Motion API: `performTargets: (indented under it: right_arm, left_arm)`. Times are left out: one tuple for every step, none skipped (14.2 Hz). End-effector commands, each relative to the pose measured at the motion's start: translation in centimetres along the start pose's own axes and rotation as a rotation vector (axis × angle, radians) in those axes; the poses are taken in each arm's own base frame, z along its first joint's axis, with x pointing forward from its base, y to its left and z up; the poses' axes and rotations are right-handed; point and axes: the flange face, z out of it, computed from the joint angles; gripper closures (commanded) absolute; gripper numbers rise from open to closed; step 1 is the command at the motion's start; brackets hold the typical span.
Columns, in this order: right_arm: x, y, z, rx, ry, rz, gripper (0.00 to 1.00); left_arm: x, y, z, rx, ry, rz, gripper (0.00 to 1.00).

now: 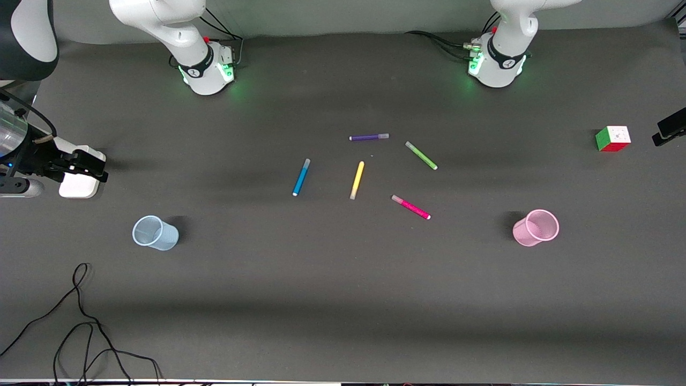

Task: Place pink and blue markers in matching cups
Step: 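Move the right gripper toward the blue marker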

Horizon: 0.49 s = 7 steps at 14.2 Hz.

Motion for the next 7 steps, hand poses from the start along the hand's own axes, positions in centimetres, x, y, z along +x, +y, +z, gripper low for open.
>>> performTargets:
  right_arm:
    - [0.1,-0.6,0.1,0.005,0.000,-0.003,0.00]
    - [0.4,-1.4,0.6,0.005,-0.008,-0.004,0.00]
    - [0.8,-4.0,1.7,0.011,-0.024,-0.023,0.00]
    - [1.1,-6.5,2.8,0.026,-0.035,-0.013,0.00]
    - [1.7,-8.1,4.5,0.030,-0.054,0.000,0.00]
    - [2.0,-10.5,6.0,0.047,-0.072,0.004,0.00]
    - [2.2,-12.4,7.1,0.071,-0.087,0.027,0.00]
  left_arm:
    - [-0.3,-0.1,-0.4,0.007,-0.007,0.014,0.00]
    - [-0.3,-0.1,-0.4,0.008,-0.007,0.014,0.00]
    - [-0.2,-0.2,-0.3,0.010,-0.009,0.012,0.00]
    - [-0.1,-0.3,-0.2,0.010,-0.009,0.011,0.00]
    - [-0.1,-0.3,-0.3,0.010,-0.006,0.011,0.00]
    - [-0.1,-0.3,-0.4,0.012,-0.004,0.011,0.00]
    - [-0.1,-0.3,-0.4,0.010,-0.004,0.012,0.00]
